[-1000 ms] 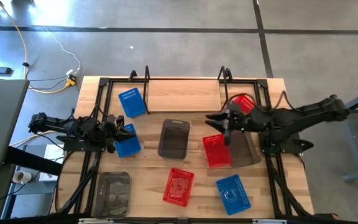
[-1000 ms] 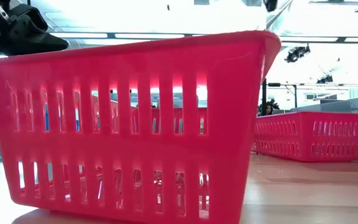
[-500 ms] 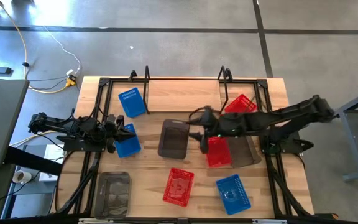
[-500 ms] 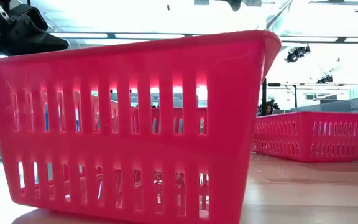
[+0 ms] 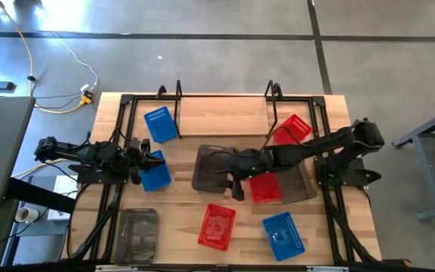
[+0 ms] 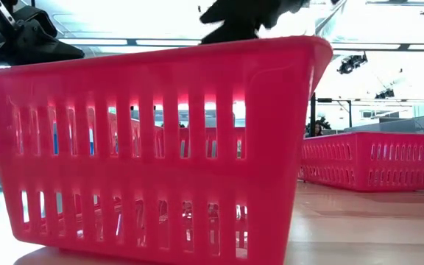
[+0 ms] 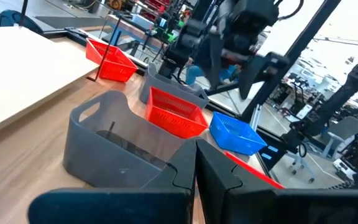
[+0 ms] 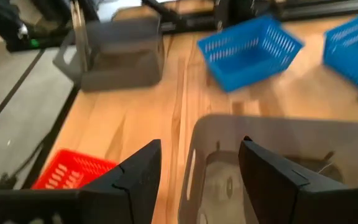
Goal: Stack baskets on shelf by color
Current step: Put the middle black bin on the shelf
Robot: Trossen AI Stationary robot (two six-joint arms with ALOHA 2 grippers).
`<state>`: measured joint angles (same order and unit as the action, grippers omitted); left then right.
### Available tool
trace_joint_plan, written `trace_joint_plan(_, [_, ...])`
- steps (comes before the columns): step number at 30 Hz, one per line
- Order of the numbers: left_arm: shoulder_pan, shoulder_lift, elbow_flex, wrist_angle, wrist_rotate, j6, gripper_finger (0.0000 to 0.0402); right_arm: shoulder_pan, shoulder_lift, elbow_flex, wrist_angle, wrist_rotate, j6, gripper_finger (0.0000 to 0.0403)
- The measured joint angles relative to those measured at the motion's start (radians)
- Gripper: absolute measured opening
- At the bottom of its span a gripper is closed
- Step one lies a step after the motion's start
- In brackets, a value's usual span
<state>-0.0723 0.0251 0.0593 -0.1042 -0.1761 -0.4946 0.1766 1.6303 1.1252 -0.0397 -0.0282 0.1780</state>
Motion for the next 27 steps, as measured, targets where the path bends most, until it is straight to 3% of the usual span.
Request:
trace_joint_plan(15, [0.0,0.0,0.0,0.001,0.0,0.0,0.0,0.031,0.159,0.0,0.052,-0.061,0.056,0.0197])
trace_joint_plan(27, [0.0,0.0,0.0,0.001,0.0,-0.003,0.0,0.042,0.192,0.04,0.021,-0.039,0.037,0.0197])
